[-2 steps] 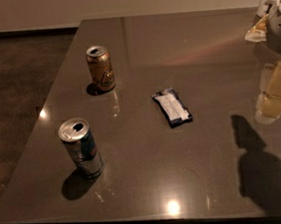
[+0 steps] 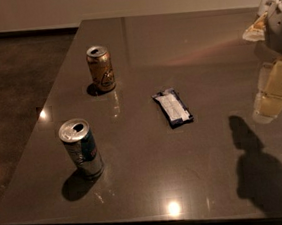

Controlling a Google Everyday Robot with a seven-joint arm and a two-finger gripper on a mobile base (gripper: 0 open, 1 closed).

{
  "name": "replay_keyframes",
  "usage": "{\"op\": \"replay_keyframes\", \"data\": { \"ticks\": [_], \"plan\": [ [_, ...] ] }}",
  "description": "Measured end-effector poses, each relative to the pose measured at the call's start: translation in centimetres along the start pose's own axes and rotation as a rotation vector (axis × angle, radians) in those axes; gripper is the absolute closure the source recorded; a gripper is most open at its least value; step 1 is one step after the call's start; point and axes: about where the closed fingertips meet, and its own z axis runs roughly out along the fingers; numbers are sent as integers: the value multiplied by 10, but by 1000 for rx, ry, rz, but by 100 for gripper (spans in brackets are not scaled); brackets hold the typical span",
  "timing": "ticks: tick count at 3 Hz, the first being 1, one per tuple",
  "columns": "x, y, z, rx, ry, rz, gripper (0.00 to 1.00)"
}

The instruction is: Move redbull can near rxbar blueberry

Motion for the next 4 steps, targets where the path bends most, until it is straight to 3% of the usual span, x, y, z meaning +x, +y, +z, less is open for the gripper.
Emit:
{"op": "replay_keyframes", "data": {
  "ticks": [2,4],
  "plan": [
    [-81,38,26,-122,-280,-70,0],
    [-170,89,55,-167,-401,-131,0]
  ]
}}
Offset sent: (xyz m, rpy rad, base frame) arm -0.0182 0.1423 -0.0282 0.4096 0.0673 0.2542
